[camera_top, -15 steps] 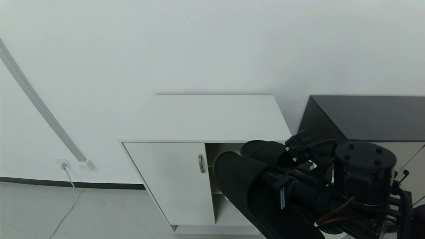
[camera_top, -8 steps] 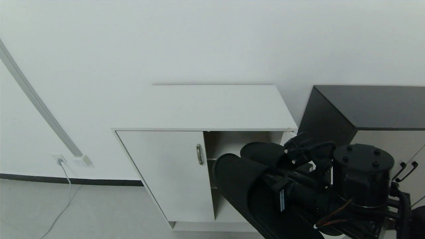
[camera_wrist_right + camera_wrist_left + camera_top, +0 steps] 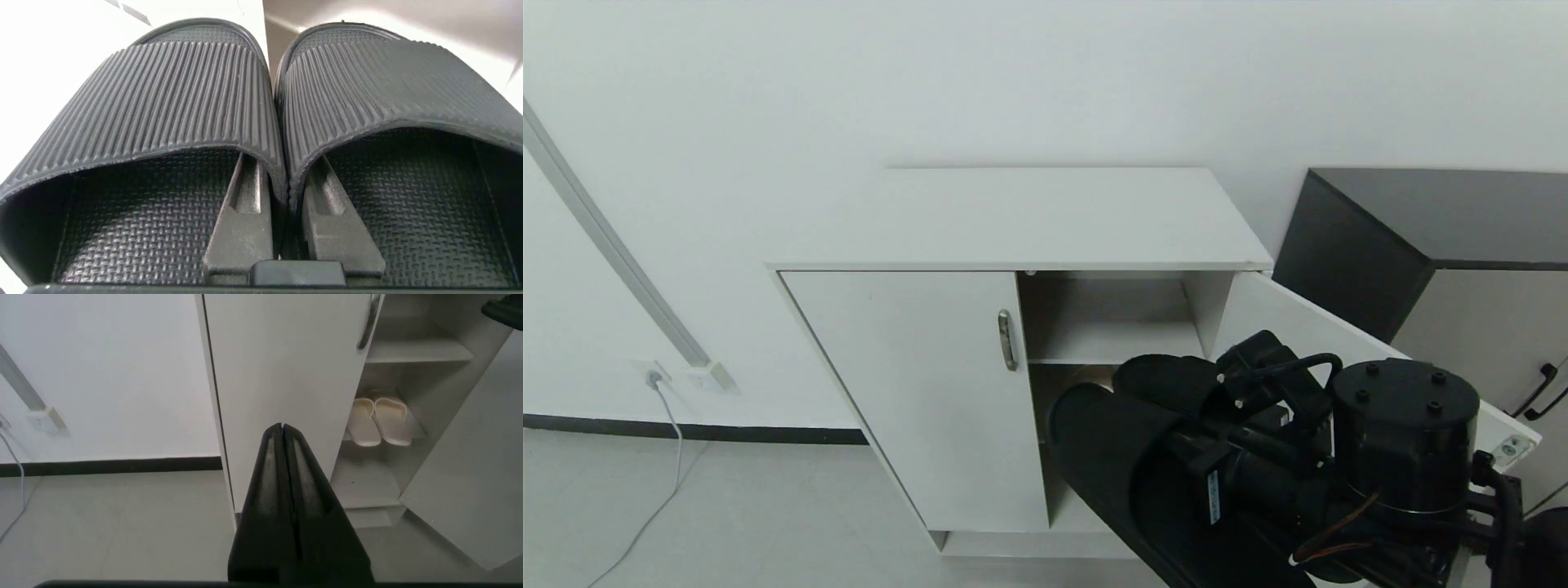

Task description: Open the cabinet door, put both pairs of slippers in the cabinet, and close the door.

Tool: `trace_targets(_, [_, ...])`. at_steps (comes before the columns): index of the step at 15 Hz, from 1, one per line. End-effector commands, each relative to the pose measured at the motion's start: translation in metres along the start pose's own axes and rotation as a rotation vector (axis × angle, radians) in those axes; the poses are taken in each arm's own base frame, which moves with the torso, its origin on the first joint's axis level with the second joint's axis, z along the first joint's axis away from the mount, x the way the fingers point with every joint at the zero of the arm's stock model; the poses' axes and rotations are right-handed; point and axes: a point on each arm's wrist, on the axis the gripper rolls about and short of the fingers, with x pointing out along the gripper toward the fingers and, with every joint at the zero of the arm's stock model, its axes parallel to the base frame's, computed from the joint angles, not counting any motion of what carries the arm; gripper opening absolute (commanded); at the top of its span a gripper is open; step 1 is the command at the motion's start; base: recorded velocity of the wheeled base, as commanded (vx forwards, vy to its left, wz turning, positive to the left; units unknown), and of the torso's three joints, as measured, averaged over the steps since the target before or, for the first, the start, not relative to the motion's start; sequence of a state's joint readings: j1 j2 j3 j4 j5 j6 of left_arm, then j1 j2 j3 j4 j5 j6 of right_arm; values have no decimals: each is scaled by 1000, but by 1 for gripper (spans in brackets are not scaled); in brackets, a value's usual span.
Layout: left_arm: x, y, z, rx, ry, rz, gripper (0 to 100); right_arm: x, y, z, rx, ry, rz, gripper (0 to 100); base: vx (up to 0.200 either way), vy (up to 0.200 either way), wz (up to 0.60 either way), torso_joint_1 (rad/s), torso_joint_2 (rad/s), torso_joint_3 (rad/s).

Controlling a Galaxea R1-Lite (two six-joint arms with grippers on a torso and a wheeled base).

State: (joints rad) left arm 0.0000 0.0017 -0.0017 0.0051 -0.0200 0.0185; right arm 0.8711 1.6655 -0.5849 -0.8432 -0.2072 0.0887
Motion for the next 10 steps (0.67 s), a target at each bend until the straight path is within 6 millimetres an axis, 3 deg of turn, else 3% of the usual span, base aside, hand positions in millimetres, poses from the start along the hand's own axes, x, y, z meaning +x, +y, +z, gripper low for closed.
trace_targets(1, [0, 0, 0, 0, -1, 0, 0, 0, 0, -2, -2, 5, 0, 0, 0, 0, 0, -188, 505, 320])
trace_targets(10, [0, 0, 0, 0, -1, 0, 0, 0, 1, -1, -2, -1, 3, 0, 0, 0, 0, -156, 483, 323])
